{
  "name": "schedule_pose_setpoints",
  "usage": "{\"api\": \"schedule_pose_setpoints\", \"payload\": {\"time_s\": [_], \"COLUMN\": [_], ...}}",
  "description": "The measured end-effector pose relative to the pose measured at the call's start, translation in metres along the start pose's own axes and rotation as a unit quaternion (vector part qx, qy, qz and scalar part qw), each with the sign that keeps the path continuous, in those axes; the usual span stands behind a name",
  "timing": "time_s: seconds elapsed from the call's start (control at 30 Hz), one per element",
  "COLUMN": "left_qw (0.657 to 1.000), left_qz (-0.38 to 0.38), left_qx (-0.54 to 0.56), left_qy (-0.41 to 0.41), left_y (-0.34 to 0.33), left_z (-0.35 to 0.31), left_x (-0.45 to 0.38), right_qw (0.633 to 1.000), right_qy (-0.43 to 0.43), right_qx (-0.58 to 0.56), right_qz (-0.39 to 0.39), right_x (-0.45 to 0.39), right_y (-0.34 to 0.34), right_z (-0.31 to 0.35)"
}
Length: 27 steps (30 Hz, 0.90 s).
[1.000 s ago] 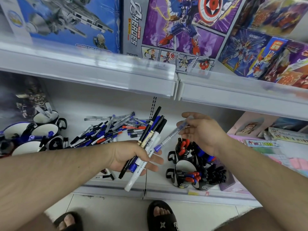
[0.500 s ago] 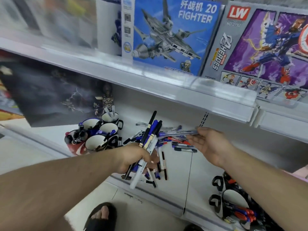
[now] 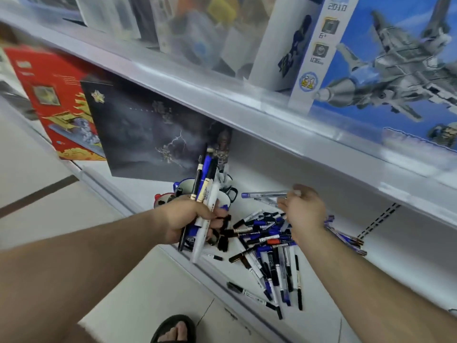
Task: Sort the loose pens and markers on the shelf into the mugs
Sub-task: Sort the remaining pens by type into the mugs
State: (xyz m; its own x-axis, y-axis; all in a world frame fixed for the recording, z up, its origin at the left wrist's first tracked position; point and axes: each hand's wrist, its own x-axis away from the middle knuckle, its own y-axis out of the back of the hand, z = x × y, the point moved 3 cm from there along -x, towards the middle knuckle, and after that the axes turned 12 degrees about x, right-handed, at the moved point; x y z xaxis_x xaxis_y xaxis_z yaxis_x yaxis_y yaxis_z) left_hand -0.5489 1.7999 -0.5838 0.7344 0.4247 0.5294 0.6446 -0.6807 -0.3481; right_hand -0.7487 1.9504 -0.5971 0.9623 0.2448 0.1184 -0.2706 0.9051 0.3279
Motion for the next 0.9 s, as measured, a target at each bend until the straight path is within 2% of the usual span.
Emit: {"api": "schedule_pose_setpoints", "payload": {"time_s": [0.2, 0.37, 0.63, 0.73, 0.87, 0.9], "left_qw": [0.999, 0.996, 0.996, 0.997, 0.997, 0.997], "left_qz": [0.001, -0.019, -0.02, -0.004, 0.008, 0.01], "left_qx": [0.051, 0.086, 0.082, 0.08, 0.081, 0.081], "left_qy": [-0.01, -0.007, -0.009, -0.012, -0.007, -0.007], "left_y": [0.01, 0.027, 0.048, 0.048, 0.047, 0.046], "left_z": [-0.002, 0.004, 0.012, 0.014, 0.017, 0.017], "left_x": [-0.012, -0.022, -0.03, -0.031, -0.029, -0.029], "right_qw": [0.988, 0.967, 0.932, 0.893, 0.795, 0.781], "right_qy": [0.093, 0.173, 0.233, 0.256, 0.29, 0.286], "right_qx": [0.097, 0.181, 0.277, 0.37, 0.525, 0.547], "right_qz": [-0.074, -0.055, -0.009, 0.029, 0.084, 0.093], "right_x": [-0.044, -0.076, -0.095, -0.099, -0.101, -0.099], "right_y": [-0.081, -0.141, -0.188, -0.198, -0.207, -0.206], "right_z": [0.009, 0.007, -0.022, -0.03, -0.04, -0.04]}}
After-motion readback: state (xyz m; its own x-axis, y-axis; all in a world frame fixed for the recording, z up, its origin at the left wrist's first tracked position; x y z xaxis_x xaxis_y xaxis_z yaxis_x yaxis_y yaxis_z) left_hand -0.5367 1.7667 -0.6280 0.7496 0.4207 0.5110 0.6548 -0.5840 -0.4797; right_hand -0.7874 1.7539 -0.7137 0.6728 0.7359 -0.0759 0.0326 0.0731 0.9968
